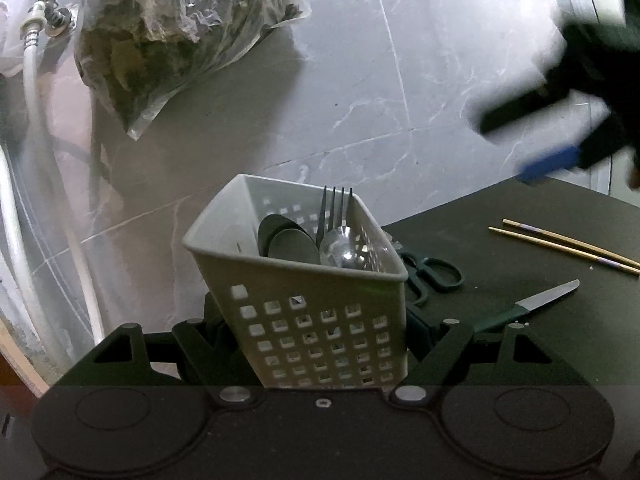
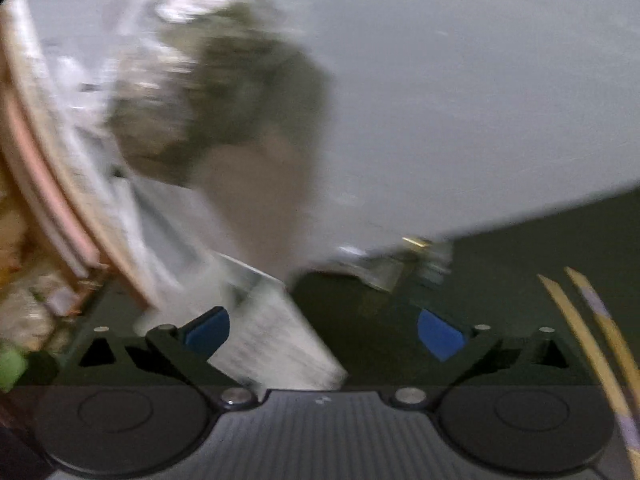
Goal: Organize utensils
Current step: 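Carry the spoon to the basket and release it with the right tool, then grasp the pair of wooden chopsticks from the table with the right tool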
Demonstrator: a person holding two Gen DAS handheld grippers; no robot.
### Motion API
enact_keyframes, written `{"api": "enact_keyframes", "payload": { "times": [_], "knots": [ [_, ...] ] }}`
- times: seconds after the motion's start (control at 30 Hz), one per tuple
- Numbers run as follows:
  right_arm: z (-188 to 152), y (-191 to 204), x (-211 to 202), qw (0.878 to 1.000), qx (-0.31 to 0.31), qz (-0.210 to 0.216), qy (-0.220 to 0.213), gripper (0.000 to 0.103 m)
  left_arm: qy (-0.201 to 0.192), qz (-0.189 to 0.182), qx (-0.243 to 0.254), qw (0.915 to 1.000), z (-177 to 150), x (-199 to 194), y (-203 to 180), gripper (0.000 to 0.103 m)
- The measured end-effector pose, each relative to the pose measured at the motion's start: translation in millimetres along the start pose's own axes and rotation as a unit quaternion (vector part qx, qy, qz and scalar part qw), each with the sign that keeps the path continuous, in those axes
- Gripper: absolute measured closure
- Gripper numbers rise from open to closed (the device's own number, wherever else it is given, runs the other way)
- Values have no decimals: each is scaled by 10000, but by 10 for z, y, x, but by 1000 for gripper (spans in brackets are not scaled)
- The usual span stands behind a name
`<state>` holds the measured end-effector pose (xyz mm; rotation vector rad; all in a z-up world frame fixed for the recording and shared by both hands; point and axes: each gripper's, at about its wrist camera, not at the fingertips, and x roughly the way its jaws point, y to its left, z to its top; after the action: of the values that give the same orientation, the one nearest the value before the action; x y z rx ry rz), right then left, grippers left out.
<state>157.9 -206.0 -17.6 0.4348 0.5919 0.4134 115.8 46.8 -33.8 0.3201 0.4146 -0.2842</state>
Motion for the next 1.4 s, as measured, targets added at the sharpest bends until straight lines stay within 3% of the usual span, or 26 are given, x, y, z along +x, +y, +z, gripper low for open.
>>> {"api": "enact_keyframes", "payload": {
  "times": [0.07, 0.17, 0.27, 0.43, 0.57, 0.73, 0.93, 1.07, 1.2, 1.27, 1.4],
  "knots": [
    [-50, -212, -10, 9978, -13, -580, 315, 0, 35, 47, -3, 10000, 21, 10, -21, 21],
    [-88, -566, 75, 9800, -303, -1631, 1103, 0, 71, 125, -34, 9999, 42, 26, -54, 21],
    [-23, -902, 157, 9627, -384, -2169, 1570, 0, 100, 206, -76, 9997, 55, 40, -84, 21],
    [109, -1164, 295, 9508, -732, -2296, 1946, 1, 134, 316, -127, 9993, 69, 47, -126, 21],
    [137, -1219, 402, 9429, -1048, -2245, 2225, 10, 149, 393, -170, 9990, 77, 51, -154, 21],
    [184, -1236, 517, 9406, -1245, -2150, 2314, 13, 139, 441, -197, 9987, 70, 48, -174, 21],
    [270, -1203, 523, 9401, -1296, -2109, 2344, 40, 123, 439, -166, 9988, 76, 46, -169, 21],
    [308, -1211, 537, 9388, -1139, -2213, 2382, 52, 104, 439, -171, 9988, 69, 51, -169, 21],
    [346, -1207, 562, 9375, -1032, -2303, 2395, 81, 112, 439, -193, 9988, 68, 52, -168, 21],
    [352, -1179, 605, 9363, -1020, -2307, 2444, 89, 114, 435, -183, 9988, 67, 53, -168, 22],
    [362, -1152, 624, 9339, -1037, -2355, 2481, 90, 101, 418, -178, 9989, 63, 49, -166, 22]
  ]
}}
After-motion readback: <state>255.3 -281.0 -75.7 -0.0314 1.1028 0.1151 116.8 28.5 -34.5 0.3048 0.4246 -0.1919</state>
